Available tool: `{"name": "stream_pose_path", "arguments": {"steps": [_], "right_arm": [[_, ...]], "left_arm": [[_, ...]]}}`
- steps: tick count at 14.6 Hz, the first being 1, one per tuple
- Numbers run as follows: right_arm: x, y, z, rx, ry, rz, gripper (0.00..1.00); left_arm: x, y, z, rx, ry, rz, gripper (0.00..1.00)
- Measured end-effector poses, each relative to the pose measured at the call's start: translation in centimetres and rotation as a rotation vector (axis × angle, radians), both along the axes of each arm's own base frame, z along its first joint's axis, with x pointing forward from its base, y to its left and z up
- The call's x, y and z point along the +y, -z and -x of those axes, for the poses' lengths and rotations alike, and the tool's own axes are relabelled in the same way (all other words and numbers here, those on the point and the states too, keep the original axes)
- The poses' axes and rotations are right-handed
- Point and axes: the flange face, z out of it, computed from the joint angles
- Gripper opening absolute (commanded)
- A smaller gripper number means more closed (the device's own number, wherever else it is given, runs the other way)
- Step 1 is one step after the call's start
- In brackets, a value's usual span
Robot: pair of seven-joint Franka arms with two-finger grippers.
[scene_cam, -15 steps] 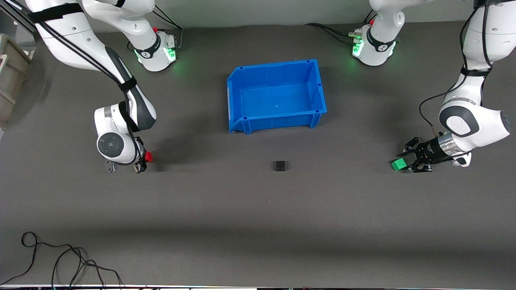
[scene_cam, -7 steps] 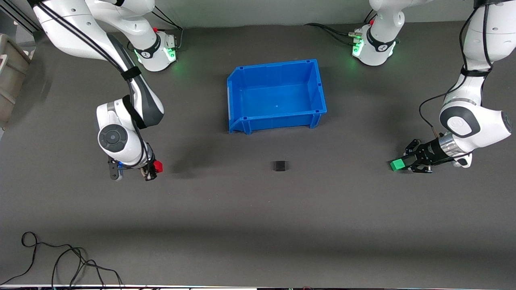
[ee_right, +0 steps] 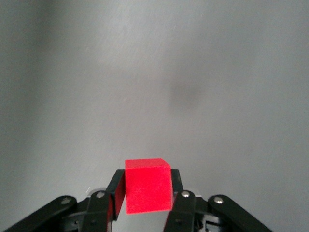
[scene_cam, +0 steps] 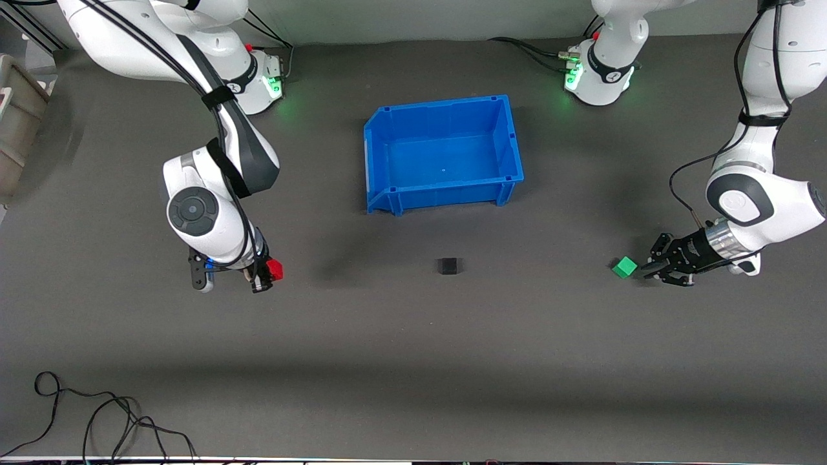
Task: Attach green and red cubes to black cube
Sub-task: 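Lift the red cube with the right gripper while the left gripper lifts the green cube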
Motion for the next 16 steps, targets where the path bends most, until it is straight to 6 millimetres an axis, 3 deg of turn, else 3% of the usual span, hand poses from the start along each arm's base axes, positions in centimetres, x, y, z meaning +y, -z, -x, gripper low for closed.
{"name": "stream_pose_path", "arguments": {"steps": [1, 3, 4, 6, 7, 9, 12, 16], "right_arm": [[1.7, -0.4, 0.0, -0.002, -0.006, -0.025, 0.21], [6.1, -0.3, 0.1, -0.010, 0.007, -0.048, 0.21], [8.1, -0.2, -0.1, -0.018, 0.025, -0.059, 0.21], [11.2, 0.6, -1.4, -0.032, 0.078, -0.084, 0.21], [12.6, 1.3, -2.1, -0.037, 0.102, -0.098, 0.21], [14.8, 3.0, -3.5, -0.042, 0.124, -0.119, 0.21], [18.3, 5.3, -3.6, -0.036, 0.156, -0.138, 0.20], [21.2, 5.7, -3.5, -0.046, 0.214, -0.161, 0.20]], "left_arm": [[0.0, 0.0, 0.0, 0.000, 0.000, 0.000, 0.38], [-0.5, 0.0, 0.0, 0.002, 0.010, 0.003, 0.66], [-1.0, 0.1, -0.1, 0.003, 0.018, 0.003, 0.74], [-2.1, 0.2, -0.2, 0.006, 0.037, 0.004, 0.78], [-2.6, 0.3, -0.2, 0.007, 0.046, 0.004, 0.97], [-3.5, 0.3, -0.3, 0.007, 0.061, 0.003, 1.00], [-4.5, 0.3, -0.5, 0.007, 0.079, 0.002, 1.00], [-5.7, 0.6, -0.6, -0.001, 0.094, -0.015, 1.00]]}}
